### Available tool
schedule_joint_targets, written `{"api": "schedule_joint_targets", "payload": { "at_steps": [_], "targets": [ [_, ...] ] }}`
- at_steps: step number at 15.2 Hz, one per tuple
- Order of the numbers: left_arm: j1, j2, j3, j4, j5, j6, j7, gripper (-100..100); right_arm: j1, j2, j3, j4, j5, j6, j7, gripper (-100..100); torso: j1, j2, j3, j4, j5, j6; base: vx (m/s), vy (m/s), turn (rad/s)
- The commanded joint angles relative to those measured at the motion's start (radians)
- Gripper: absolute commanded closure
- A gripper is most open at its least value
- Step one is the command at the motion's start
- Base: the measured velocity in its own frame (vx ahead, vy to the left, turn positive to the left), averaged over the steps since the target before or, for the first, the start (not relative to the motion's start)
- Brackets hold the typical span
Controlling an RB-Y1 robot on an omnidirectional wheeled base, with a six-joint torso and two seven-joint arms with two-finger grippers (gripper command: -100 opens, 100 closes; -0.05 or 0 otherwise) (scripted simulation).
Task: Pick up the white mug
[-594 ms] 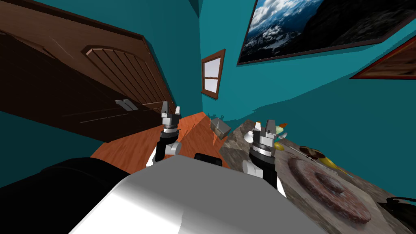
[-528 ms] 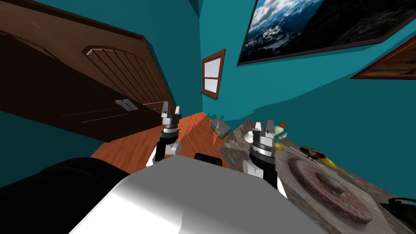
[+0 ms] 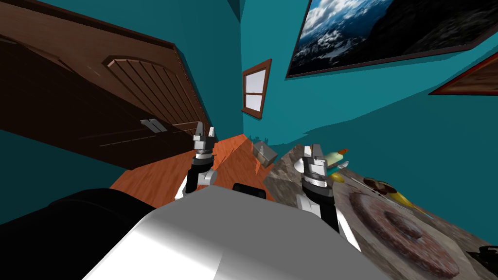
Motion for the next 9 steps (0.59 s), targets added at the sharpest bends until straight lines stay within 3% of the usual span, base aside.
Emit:
{"api": "schedule_joint_targets", "payload": {
  "at_steps": [1,9],
  "targets": [
    [0.0,0.0,0.0,0.0,0.0,0.0,0.0,0,-0.001,-0.05,-0.014,0.01,0.012,-0.009,0.003,-100,0.0,0.0,0.0,0.0,0.0,0.0,0.026,0.014,0.026],
    [0.0,0.0,0.0,0.0,0.0,0.0,0.0,0,-0.001,-0.207,-0.051,0.047,0.051,-0.033,0.014,-100,-0.001,0.0,0.0,0.0,0.0,0.0,0.022,0.011,0.027]
  ]
}}
